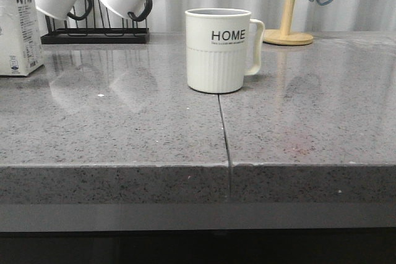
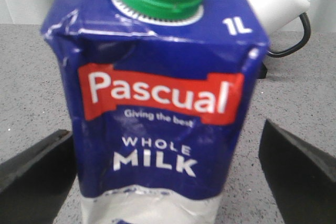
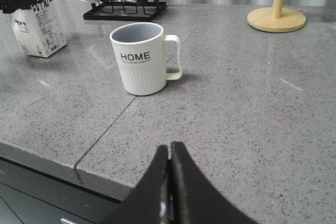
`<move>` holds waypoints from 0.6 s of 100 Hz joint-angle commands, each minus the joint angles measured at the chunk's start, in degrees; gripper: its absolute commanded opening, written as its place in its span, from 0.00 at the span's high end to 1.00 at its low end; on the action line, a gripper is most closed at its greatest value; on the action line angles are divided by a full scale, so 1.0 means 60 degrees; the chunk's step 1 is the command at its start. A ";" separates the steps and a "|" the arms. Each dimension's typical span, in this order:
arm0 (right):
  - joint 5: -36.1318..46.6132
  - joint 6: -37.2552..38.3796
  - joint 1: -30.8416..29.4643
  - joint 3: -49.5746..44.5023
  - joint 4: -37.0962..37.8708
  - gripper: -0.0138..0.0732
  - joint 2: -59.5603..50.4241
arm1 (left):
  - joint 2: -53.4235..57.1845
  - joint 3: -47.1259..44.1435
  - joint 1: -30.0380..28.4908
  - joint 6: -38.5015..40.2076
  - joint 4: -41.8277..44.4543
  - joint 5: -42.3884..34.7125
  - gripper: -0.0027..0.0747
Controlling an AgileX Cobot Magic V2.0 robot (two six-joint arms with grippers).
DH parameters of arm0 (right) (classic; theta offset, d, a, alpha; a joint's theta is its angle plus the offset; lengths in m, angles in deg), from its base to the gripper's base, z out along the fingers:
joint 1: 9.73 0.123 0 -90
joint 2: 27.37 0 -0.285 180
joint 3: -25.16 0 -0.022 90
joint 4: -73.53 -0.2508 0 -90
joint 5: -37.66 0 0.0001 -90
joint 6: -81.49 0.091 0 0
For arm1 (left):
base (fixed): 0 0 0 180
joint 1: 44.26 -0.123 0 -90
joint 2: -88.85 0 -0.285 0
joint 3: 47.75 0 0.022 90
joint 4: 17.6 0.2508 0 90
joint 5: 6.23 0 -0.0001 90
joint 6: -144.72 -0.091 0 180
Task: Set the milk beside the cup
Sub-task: 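Reach the left gripper toward the Pascual milk carton and grasp it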
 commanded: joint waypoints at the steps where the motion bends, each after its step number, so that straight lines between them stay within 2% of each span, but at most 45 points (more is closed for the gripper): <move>1: 0.0723 -0.0027 0.0002 0.0252 0.0023 0.92 0.0097 | 0.0185 0.0402 0.0040 0.0081 -0.0072 -0.0909 0.11; 9: 0.0723 -0.0027 0.0002 0.0252 0.0023 0.92 0.0097 | 0.0185 0.0402 0.0040 0.0081 -0.0072 -0.0955 0.20; 21: 0.0723 -0.0027 0.0002 0.0252 0.0023 0.92 0.0097 | 0.0185 0.0402 0.0040 0.0081 -0.0072 -0.0991 0.40; 31: 0.0723 -0.0027 0.0002 0.0252 0.0023 0.92 0.0097 | 0.0272 0.0402 0.0063 0.0081 -0.0072 -0.0991 0.50; 60: 0.0723 -0.0027 0.0002 0.0252 0.0023 0.92 0.0097 | 0.1282 0.0362 0.1014 0.0081 -0.0072 -0.0848 0.52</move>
